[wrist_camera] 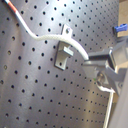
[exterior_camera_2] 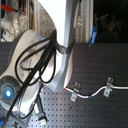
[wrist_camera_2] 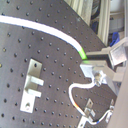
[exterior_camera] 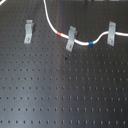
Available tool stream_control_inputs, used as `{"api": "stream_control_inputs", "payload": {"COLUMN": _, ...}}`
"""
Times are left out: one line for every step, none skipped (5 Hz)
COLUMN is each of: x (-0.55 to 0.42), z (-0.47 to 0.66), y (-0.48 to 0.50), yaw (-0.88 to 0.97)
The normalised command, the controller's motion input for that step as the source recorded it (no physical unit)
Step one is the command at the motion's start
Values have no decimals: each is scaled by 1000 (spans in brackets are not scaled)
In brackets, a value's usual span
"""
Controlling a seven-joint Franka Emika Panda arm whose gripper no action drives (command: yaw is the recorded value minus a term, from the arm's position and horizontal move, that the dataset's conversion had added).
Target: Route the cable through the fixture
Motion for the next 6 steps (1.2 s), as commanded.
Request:
{"api": "stream_control_inputs", "payload": {"x": -39, "z": 1, "y": 19, "yaw": 29}}
{"api": "stream_control_inputs", "payload": {"x": 81, "z": -4, "y": -131, "yaw": -220}}
{"api": "stream_control_inputs", "payload": {"x": -94, "z": 218, "y": 160, "yaw": -723}}
{"api": "stream_control_inputs", "payload": {"x": -103, "z": 435, "y": 274, "yaw": -700}}
{"api": "stream_control_inputs", "payload": {"x": -158, "z": 455, "y": 330, "yaw": -631}}
{"api": "stream_control_inputs", "payload": {"x": -319, "z": 276, "y": 519, "yaw": -337}}
